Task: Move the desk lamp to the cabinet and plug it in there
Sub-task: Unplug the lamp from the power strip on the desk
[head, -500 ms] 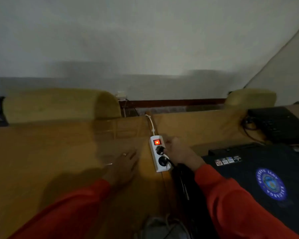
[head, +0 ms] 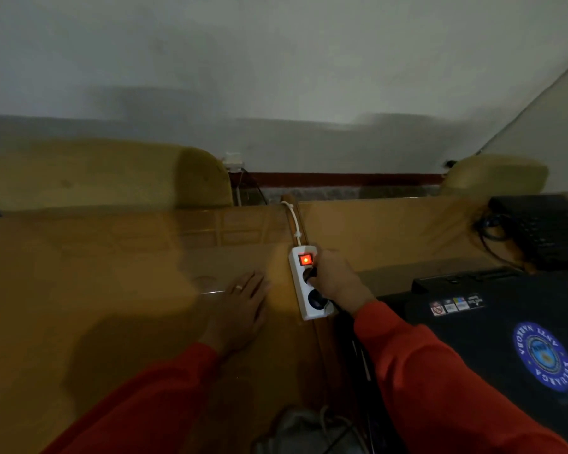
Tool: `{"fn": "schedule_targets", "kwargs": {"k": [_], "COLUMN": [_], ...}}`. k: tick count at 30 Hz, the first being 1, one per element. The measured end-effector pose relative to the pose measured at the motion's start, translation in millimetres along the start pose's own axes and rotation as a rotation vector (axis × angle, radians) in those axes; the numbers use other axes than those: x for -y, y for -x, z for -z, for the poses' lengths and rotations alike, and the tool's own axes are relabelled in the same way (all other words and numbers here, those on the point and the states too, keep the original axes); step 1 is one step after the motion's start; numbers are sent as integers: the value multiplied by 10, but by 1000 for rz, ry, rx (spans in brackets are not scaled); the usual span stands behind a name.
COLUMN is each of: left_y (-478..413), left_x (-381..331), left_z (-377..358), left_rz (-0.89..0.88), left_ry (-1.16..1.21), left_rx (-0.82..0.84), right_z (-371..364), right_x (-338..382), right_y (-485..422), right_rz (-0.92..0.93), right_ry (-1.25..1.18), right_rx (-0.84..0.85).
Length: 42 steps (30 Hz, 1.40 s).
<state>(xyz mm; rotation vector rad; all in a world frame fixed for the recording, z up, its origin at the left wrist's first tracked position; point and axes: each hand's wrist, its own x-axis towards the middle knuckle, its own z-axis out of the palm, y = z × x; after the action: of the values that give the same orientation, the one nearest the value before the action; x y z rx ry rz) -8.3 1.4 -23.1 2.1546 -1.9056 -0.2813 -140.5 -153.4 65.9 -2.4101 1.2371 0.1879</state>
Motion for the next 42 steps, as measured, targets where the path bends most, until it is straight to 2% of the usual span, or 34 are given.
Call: {"fn": "schedule_targets", "kwargs": {"k": [9, 17, 20, 25, 30, 37, 42], "left_y": [-19, -72, -100, -24, 189, 615, 977], "left_x": [55, 118, 128, 156, 125, 35, 72], "left_z": [-90, 26, 208, 448, 693, 1019, 1172], "left_rz": [11, -13, -35, 27, 39, 84, 128], "left_ry": [100, 75, 65, 175, 259, 433, 514], "left_rx": [27, 209, 280, 315, 295, 204, 93], "right_z": [73, 167, 254, 498, 700, 862, 865], "right_x": [-37, -35, 4, 142, 298, 373, 435], "right_y": [63, 214, 329, 599, 1028, 1779, 2255], "right_rz": [-59, -83, -140, -258, -320, -264, -190], "right_ry": [-2, -120, -330, -886, -1175, -1573, -1764], "right_rx": [12, -28, -60, -97, -58, 2, -97]}}
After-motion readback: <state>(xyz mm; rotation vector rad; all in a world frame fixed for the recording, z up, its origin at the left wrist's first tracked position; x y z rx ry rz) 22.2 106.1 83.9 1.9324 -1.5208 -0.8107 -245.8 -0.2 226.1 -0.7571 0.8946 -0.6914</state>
